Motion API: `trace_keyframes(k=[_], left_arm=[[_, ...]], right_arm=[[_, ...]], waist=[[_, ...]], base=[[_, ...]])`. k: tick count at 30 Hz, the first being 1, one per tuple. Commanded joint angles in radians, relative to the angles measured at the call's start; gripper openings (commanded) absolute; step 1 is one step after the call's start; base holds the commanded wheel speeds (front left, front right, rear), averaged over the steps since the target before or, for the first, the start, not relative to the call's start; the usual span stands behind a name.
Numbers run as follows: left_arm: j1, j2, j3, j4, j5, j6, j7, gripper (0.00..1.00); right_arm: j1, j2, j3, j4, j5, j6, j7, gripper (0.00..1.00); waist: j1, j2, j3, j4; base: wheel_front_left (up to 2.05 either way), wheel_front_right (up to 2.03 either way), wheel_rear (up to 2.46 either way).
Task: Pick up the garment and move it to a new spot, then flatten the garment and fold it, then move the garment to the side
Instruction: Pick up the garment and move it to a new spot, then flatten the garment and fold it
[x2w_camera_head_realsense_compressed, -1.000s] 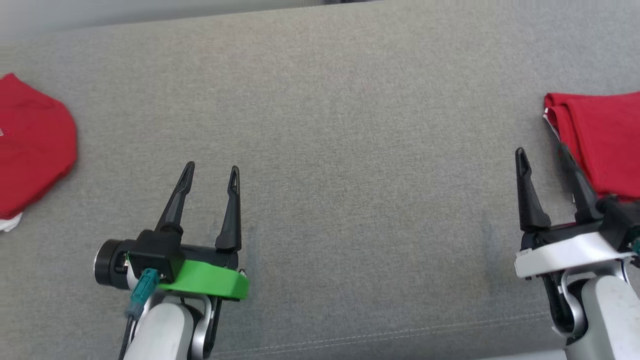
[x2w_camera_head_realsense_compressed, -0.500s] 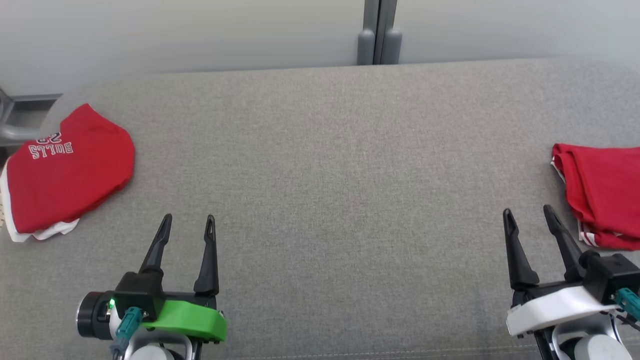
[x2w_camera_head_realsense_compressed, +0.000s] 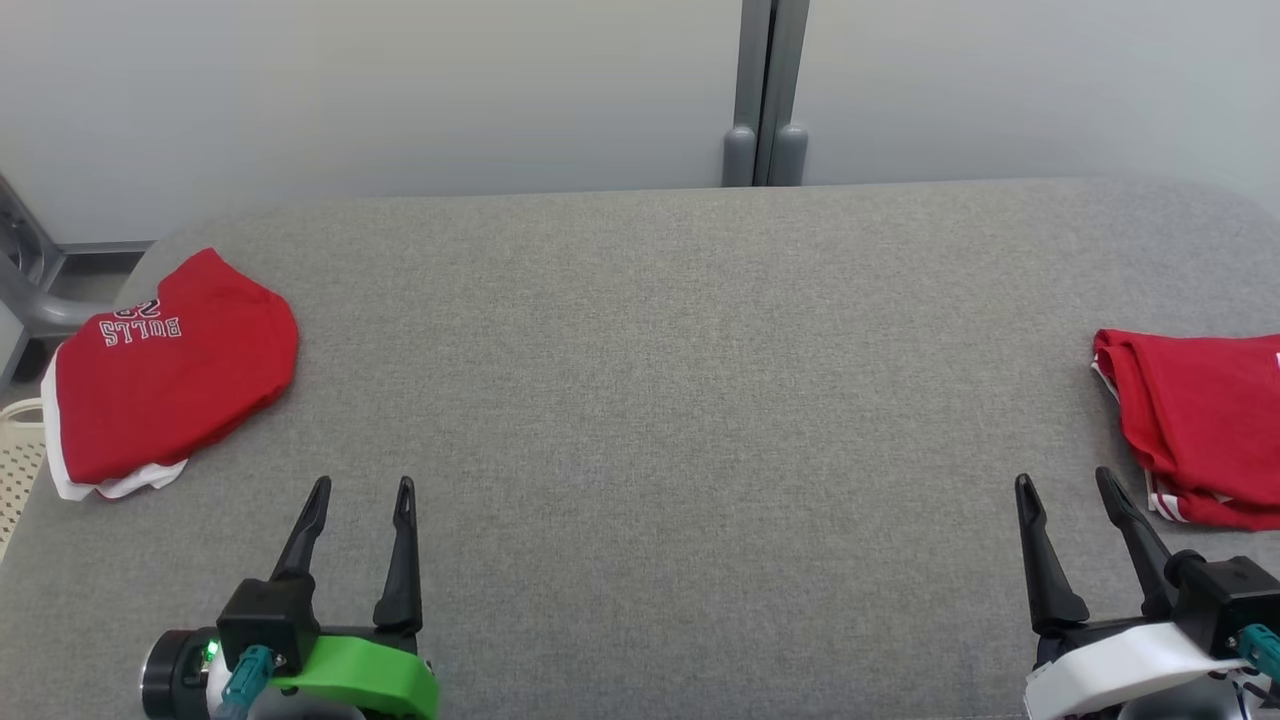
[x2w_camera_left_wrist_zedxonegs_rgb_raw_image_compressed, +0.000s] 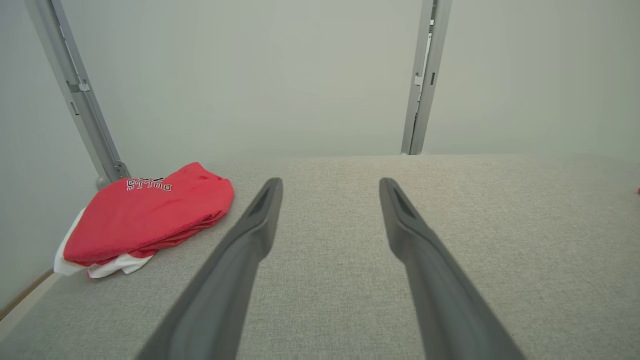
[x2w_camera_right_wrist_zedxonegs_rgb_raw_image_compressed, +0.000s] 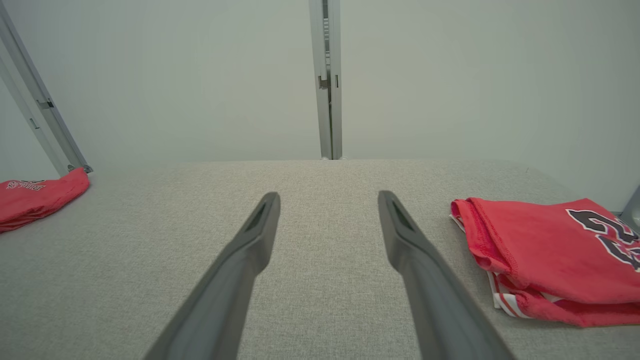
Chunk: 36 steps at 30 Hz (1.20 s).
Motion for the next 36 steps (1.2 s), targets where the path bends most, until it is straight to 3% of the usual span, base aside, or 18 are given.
trace_keyframes(k=[1,22,30,36], left_arm=[[0.017,0.009,0.005,0.003,-0.006,0.008,0.001,1.00],[-0.014,0.017,-0.012,0.019,-0.016,0.013,0.001,1.00],[-0.030,0.006,-0.018,0.022,-0.019,0.014,-0.004,1.00],[-0.033,-0.001,-0.010,0.019,-0.030,0.023,-0.010,1.00]], right_arm=[[0.016,0.002,-0.005,-0.009,-0.010,-0.002,0.006,1.00],[0.019,0.012,-0.011,-0.028,0.002,-0.002,0.007,1.00],[0.031,0.013,-0.012,-0.035,0.002,-0.002,0.008,1.00],[0.030,0.014,0.001,-0.041,-0.001,-0.002,0.016,1.00]], waist=[[0.0001,0.0000,-0.005,-0.002],[0.0001,0.0000,0.002,0.003],[0.0001,0.0000,0.000,0.102],[0.0001,0.0000,-0.003,0.240]], base=[[0.00,0.00,0.00],[0.00,0.00,0.00],[0.00,0.00,0.00],[0.00,0.00,0.00]])
